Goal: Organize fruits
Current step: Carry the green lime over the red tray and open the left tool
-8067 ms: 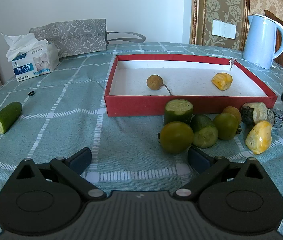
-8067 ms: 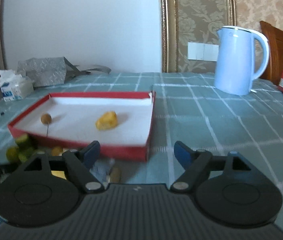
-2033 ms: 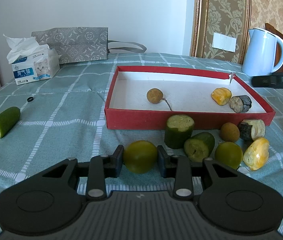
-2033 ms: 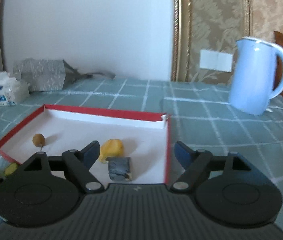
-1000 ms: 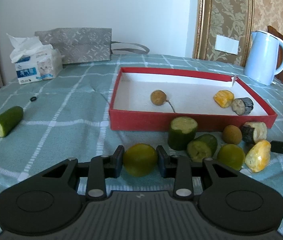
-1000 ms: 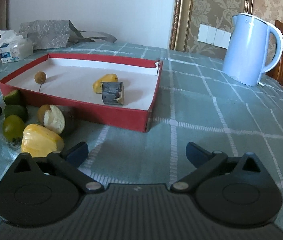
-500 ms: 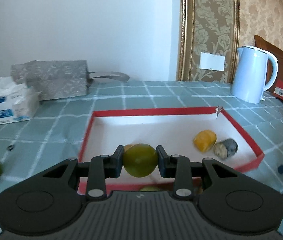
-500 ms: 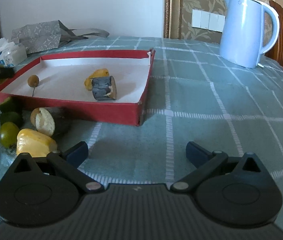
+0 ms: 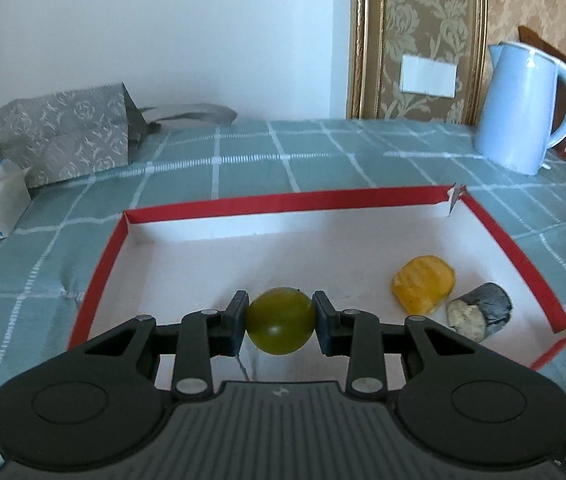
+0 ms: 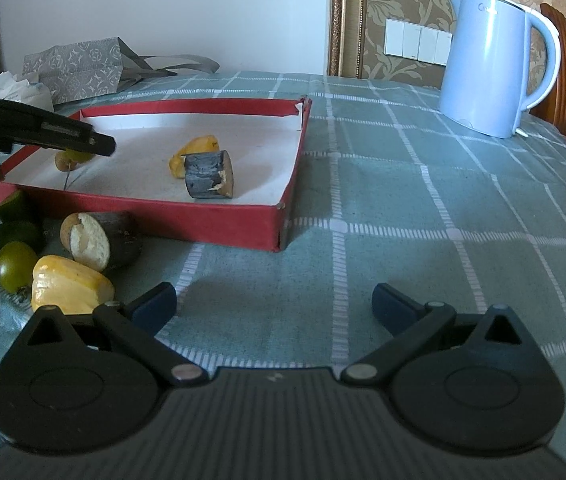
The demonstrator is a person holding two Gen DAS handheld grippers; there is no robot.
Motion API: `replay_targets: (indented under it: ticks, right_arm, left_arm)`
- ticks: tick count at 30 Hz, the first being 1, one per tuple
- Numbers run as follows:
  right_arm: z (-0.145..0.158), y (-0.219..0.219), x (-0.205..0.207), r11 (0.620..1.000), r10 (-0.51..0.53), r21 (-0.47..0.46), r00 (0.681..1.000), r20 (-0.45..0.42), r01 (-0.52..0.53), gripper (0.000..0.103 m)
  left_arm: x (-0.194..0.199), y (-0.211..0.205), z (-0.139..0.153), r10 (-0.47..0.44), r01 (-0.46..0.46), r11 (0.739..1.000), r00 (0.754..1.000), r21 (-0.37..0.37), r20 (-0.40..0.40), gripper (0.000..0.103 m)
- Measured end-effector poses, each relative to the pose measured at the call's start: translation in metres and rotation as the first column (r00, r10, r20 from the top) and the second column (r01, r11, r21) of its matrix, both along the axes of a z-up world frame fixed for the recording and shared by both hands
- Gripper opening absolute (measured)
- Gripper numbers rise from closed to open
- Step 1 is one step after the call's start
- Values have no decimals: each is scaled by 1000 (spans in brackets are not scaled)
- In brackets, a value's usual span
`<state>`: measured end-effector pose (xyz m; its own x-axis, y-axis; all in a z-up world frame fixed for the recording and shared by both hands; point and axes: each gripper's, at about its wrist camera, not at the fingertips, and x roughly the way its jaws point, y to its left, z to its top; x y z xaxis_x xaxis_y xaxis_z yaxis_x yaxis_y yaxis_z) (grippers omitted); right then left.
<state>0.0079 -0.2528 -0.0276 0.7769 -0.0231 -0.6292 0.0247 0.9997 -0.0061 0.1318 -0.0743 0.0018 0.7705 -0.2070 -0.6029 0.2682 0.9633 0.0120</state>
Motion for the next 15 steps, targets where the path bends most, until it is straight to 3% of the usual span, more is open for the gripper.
replay_targets:
  ticks: [9,12,13,15]
  right_arm:
    - [0,0,0,1000,1,0,1000,0,-1,103]
    - [0,0,0,1000,1,0,1000,0,-1,103]
    - [0,0,0,1000,1,0,1000,0,-1,103]
    - [0,0,0,1000,1,0,1000,0,-1,103]
  left_arm:
    - [8,-6,-8,19,-18,998,1000,62,-7,35]
    - [4,-6,-4,18,-19,998,1000,57,22,59]
    - [2,-6,-1,24,-26,998,999,57,39,73]
    - [-7,-2,5,43,-49,997,993,52,106,76]
